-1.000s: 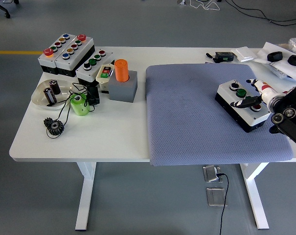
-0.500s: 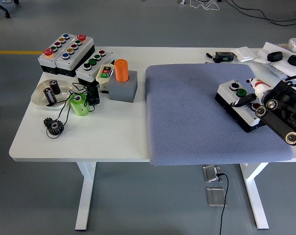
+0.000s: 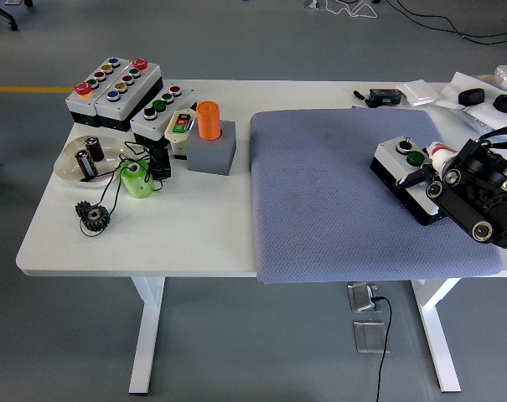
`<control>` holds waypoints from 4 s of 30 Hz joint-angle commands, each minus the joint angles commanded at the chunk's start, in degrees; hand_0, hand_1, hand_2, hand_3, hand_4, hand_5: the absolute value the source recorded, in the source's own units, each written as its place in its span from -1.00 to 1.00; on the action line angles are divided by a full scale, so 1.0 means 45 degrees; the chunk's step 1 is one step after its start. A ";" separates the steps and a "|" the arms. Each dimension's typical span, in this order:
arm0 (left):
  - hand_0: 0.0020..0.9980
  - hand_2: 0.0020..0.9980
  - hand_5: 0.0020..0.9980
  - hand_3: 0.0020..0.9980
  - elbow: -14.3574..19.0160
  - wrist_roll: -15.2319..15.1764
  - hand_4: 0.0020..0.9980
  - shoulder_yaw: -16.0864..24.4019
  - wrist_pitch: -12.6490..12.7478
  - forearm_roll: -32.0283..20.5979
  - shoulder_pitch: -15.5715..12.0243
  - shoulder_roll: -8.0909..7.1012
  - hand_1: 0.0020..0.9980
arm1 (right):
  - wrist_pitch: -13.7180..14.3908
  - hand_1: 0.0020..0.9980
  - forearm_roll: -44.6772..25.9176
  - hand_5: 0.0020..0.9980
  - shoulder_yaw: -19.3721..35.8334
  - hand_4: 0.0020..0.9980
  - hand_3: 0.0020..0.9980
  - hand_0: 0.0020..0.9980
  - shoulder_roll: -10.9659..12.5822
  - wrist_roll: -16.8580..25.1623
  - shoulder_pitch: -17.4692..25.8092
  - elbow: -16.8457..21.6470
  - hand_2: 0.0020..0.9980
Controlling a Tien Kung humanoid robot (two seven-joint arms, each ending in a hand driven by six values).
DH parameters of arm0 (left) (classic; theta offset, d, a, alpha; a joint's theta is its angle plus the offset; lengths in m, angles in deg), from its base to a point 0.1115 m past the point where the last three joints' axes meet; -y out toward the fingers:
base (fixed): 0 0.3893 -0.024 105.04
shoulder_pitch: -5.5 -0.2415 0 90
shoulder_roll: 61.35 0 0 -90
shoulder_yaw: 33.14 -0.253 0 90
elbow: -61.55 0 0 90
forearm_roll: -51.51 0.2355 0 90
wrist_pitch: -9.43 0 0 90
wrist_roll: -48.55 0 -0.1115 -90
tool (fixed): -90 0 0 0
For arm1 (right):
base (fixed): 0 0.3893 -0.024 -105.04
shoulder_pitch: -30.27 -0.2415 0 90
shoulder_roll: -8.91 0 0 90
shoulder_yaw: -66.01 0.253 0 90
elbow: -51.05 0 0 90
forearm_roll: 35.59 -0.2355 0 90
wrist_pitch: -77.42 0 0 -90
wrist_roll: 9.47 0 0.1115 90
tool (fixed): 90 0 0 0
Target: Pick up the button,place it on the desk,press the button,press the button
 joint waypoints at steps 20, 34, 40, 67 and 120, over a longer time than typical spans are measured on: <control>0.32 0.45 0.93 0.03 0.0000 -0.0032 -0.36 0.0013 -0.0043 -0.0051 -0.0059 -0.0009 0.41 | 0.1939 -0.79 0.0541 -0.71 -0.1959 0.28 -0.17 -0.66 0.0368 0.0000 -0.0209 0.0373 -0.46; 0.32 0.45 0.93 0.03 0.0000 -0.0024 -0.36 0.0171 -0.0037 0.0035 -0.0025 -0.0038 0.41 | 0.0790 -1.00 -0.1256 -0.71 -0.3897 0.00 -0.40 -1.00 0.2539 0.5385 -0.0763 0.3276 -0.69; 0.32 0.45 0.93 0.03 0.0000 -0.0018 -0.36 0.0206 -0.0028 0.0063 -0.0027 -0.0029 0.41 | 0.0112 -1.00 -0.0606 -0.72 -0.4827 -0.03 -0.40 -1.00 0.2742 0.8461 -0.1107 0.3756 -0.70; 0.31 0.45 0.94 0.03 0.0000 -0.0019 -0.37 0.0139 -0.0045 0.0003 -0.0053 0.0019 0.41 | 0.0170 -0.76 0.0748 -0.79 -0.5580 -0.09 -0.14 -0.65 0.2278 1.0240 -0.0849 0.2833 -0.40; 0.31 0.45 0.94 0.03 0.0000 -0.0035 -0.37 0.0272 -0.0050 0.0177 -0.0103 0.0006 0.41 | 0.0043 0.74 -0.0152 -0.44 -0.1520 0.80 1.00 0.84 0.5287 0.9260 0.1047 0.7227 0.98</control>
